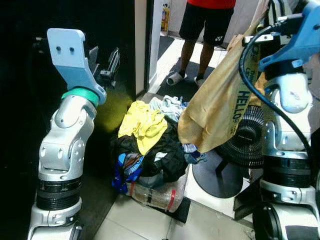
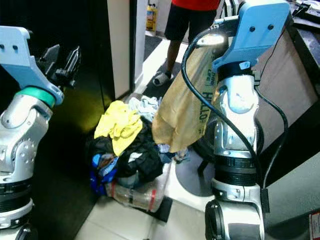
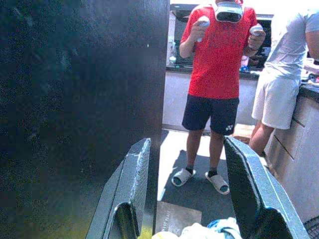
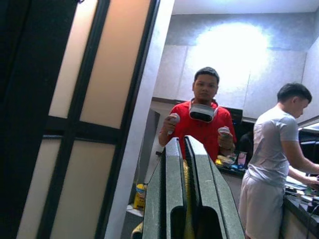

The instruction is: Clothes washing

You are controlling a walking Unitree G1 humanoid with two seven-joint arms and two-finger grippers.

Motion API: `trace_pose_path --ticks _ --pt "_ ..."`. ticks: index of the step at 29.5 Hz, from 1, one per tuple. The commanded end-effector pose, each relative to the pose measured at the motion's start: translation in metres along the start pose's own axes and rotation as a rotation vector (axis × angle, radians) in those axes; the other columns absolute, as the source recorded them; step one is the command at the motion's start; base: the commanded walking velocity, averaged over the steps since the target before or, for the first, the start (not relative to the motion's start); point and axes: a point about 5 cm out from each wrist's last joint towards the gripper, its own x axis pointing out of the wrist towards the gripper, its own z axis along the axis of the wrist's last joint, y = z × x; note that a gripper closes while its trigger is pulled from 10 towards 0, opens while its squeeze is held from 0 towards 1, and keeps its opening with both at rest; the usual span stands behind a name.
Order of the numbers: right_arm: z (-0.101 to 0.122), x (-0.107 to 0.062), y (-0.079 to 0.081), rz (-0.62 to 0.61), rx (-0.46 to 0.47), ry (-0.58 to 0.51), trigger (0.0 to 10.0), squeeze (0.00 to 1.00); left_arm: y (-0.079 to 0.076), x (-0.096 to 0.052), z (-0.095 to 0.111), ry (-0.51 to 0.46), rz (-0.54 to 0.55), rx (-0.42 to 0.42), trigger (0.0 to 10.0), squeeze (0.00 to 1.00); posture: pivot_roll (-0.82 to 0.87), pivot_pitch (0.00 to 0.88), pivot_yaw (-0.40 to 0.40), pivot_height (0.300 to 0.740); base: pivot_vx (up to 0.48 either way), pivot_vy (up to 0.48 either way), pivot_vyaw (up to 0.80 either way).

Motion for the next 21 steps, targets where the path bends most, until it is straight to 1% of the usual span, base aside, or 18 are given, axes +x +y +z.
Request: trace_pose_path --ticks 1,5,6,10,21 --pt "-0.008 -0.006 0.002 -0.003 0.005 0.031 10.0 0.0 0.003 -0.003 -0.004 0.024 0.023 -0.002 10.0 0.0 0.1 0.007 -0.019 0.74 0.0 0.0 0.0" --pt "-0.01 -0.007 0.002 -0.001 0.005 0.046 10.0 0.0 0.004 -0.003 -0.003 0.026 0.027 0.003 10.0 0.0 0.1 0.006 -0.019 0.74 0.0 0.0 0.0" --pt "-0.013 -0.008 0.002 0.002 0.007 0.06 10.0 0.0 0.003 -0.003 -0.004 0.026 0.026 0.001 10.0 0.0 0.1 0.004 -0.02 0.74 0.0 0.0 -0.48" --pt "-0.019 -0.011 0.002 0.004 0.03 0.09 10.0 0.0 -0.001 -0.001 -0.005 0.026 0.018 -0.003 10.0 0.0 0.09 0.004 -0.016 0.74 0.0 0.0 -0.8" --pt "-0.021 -0.013 0.005 0.02 0.046 0.101 10.0 0.0 -0.004 0.0 -0.009 0.045 0.005 -0.006 10.0 0.0 0.09 0.008 -0.009 0.74 0.0 0.0 -0.8"
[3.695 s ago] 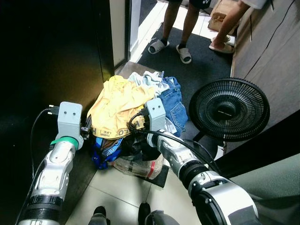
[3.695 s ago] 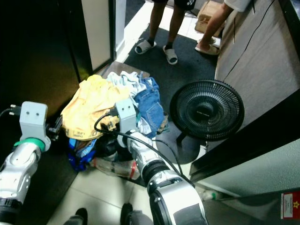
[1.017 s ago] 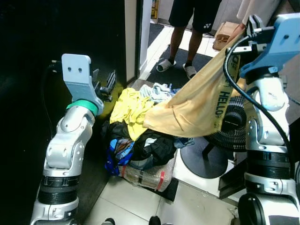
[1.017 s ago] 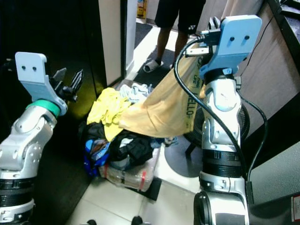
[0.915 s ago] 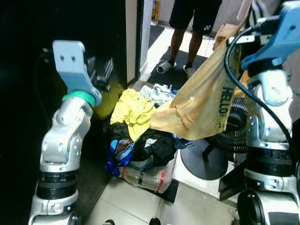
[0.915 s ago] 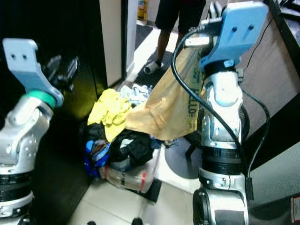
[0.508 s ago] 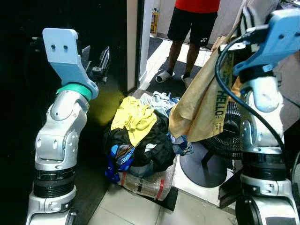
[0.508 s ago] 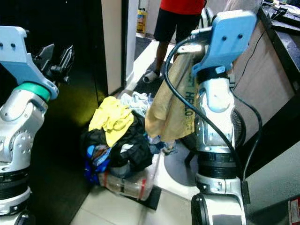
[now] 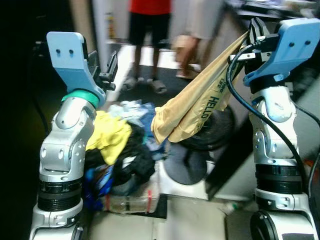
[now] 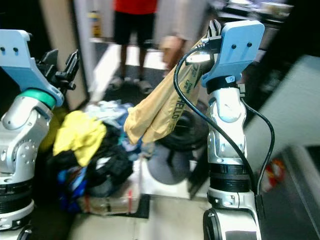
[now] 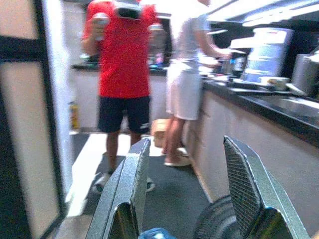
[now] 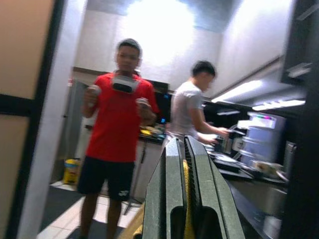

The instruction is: Clothes washing

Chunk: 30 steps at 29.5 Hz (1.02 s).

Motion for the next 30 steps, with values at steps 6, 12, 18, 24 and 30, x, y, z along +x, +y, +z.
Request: trace_pose_path --ticks 6,12,18,24,30 --pt "-0.002 -0.001 0.0 0.005 0.027 0.01 10.0 0.0 0.005 0.0 -0.002 0.012 0.007 0.028 10.0 0.0 0.09 0.009 -0.006 0.74 0.0 0.0 -0.8" --pt "-0.003 -0.001 0.0 0.001 0.041 0.014 10.0 0.0 0.02 0.005 0.009 -0.022 0.043 0.067 10.0 0.0 0.09 0.009 -0.004 0.74 0.0 0.0 -0.8" --pt "-0.003 -0.002 0.001 0.001 0.048 0.018 10.0 0.0 0.027 0.007 0.014 -0.036 0.055 0.084 10.0 0.0 0.1 0.014 -0.001 0.74 0.0 0.0 -0.8" --pt "-0.004 -0.002 0.002 0.003 0.058 0.019 10.0 0.0 0.025 0.007 0.016 -0.04 0.045 0.087 10.0 0.0 0.1 0.012 0.004 0.74 0.0 0.0 -0.13" --pt "-0.004 -0.002 0.003 0.004 0.068 0.017 10.0 0.0 0.024 0.009 0.017 -0.044 0.036 0.092 10.0 0.0 0.1 0.005 0.011 0.74 0.0 0.0 -0.67"
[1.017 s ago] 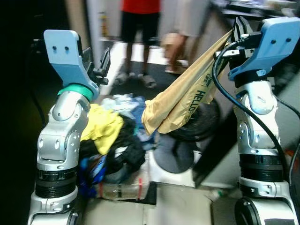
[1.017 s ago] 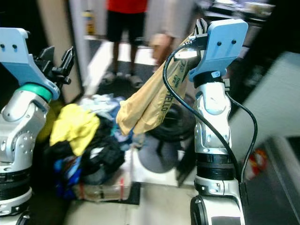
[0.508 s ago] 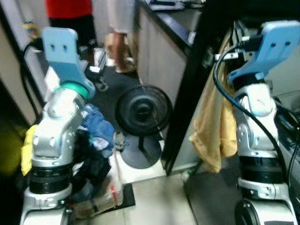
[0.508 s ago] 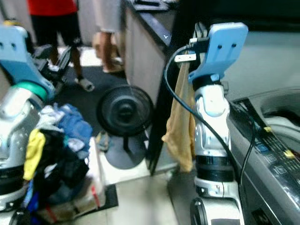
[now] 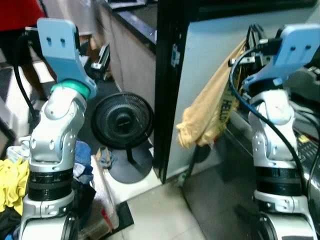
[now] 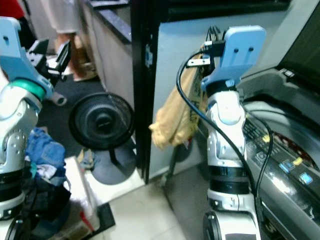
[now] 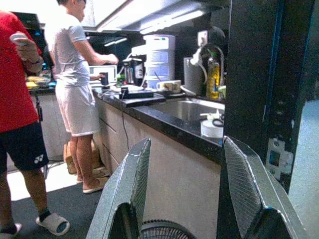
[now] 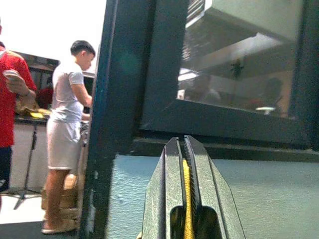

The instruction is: Clothes washing

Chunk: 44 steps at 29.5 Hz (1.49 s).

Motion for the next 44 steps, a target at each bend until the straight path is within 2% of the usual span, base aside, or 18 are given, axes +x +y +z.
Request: trace_pose_path --ticks 1,44 --pt "0.0023 0.0006 -0.0025 -0.012 0.01 -0.012 10.0 0.0 -0.0023 0.0011 0.0005 -0.002 -0.013 0.005 10.0 0.0 0.1 0.005 0.011 0.74 0.0 0.0 -0.8" --pt "-0.0013 -0.0007 -0.0033 -0.022 0.034 -0.004 10.0 0.0 -0.001 0.0021 -0.0005 0.006 -0.016 0.003 10.0 0.0 0.12 0.011 0.018 0.74 0.0 0.0 -0.8"
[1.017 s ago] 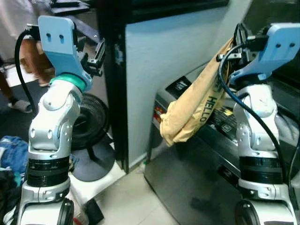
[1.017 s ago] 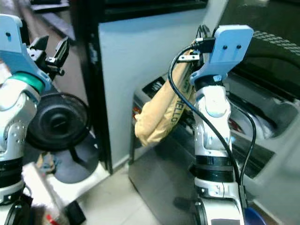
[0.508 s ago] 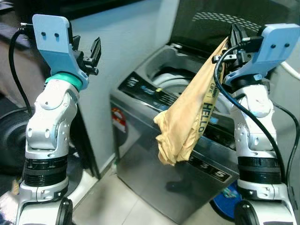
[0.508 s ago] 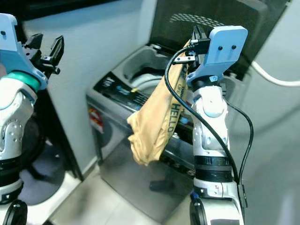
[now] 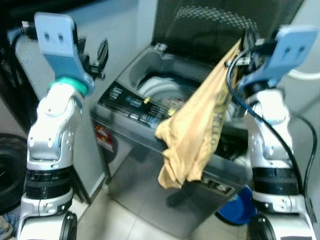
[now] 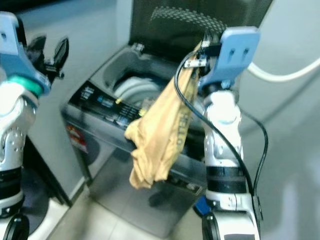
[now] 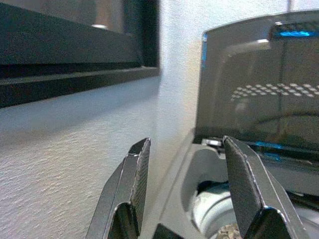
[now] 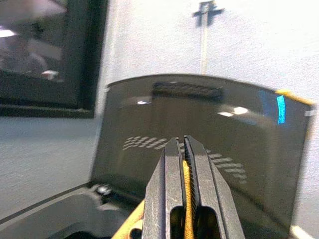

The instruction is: Clothes washing

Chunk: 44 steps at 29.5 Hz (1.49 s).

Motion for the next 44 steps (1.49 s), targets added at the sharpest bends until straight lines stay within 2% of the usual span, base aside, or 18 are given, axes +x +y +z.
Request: trace_pose_path --ticks 1,23,36,44 --pt "-0.0021 -0.0026 -0.0037 -0.014 0.007 0.005 10.0 0.0 -0.002 -0.0007 -0.0028 0.011 -0.008 -0.004 10.0 0.0 0.12 0.011 0.018 0.74 0.0 0.0 -0.8" --pt "-0.0037 -0.002 -0.0042 -0.028 0.009 0.007 10.0 0.0 -0.002 0.0004 -0.0045 0.018 -0.009 -0.016 10.0 0.0 0.12 0.01 0.02 0.74 0.0 0.017 -0.78" --pt "-0.005 -0.0023 -0.004 -0.026 -0.002 0.006 10.0 0.0 -0.0035 0.0009 -0.0039 0.013 -0.012 -0.032 10.0 0.0 0.11 0.007 0.02 0.74 0.0 0.48 0.0" --pt "-0.0051 -0.0023 -0.0029 -0.019 0.003 0.003 10.0 0.0 -0.0104 0.0011 -0.004 0.008 -0.04 -0.017 10.0 0.0 0.11 0.001 0.025 0.74 0.0 0.0 0.0"
